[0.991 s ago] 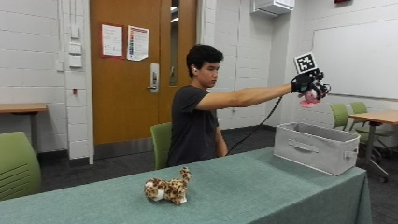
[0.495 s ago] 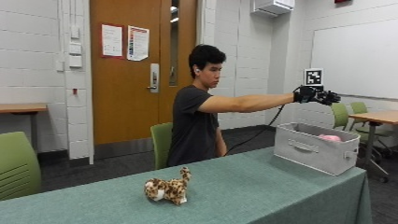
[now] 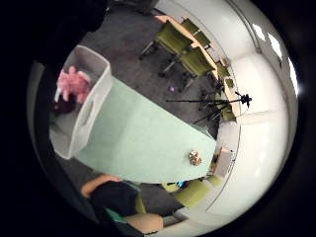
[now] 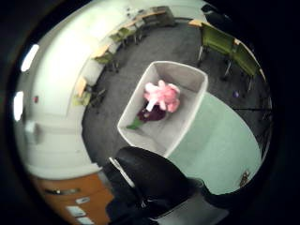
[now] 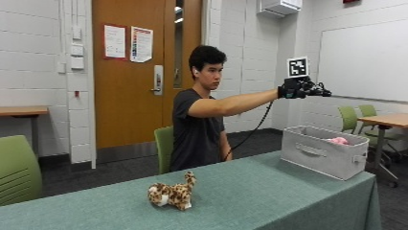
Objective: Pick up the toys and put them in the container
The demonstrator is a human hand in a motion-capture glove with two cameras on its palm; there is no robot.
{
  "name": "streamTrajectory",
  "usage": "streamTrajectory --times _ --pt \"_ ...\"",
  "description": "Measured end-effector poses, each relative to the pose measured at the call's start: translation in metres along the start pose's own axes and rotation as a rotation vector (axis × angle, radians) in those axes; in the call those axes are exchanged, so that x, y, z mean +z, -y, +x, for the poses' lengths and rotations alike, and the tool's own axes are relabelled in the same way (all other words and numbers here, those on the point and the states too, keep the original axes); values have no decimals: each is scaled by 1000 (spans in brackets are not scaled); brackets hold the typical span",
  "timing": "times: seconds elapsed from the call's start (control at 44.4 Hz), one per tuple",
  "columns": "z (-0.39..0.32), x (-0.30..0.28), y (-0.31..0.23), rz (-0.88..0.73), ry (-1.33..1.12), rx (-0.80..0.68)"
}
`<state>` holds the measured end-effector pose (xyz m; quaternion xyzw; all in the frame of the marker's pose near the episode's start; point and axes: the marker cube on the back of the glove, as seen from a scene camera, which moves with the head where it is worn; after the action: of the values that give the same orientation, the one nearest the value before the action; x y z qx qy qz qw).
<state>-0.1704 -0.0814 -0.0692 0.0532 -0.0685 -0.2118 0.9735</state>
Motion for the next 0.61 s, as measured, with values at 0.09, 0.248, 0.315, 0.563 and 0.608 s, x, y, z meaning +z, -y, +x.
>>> streamTrajectory --times 0.09,0.248,0.315,0.563,0.608 --pt "32 -14 -26 12 16 -21" --pt "113 -27 -75 26 -220 107" --pt "149 -32 -101 20 -272 188" --pt "277 -53 -214 7 -271 417" --pt "295 -56 -231 10 -273 449"
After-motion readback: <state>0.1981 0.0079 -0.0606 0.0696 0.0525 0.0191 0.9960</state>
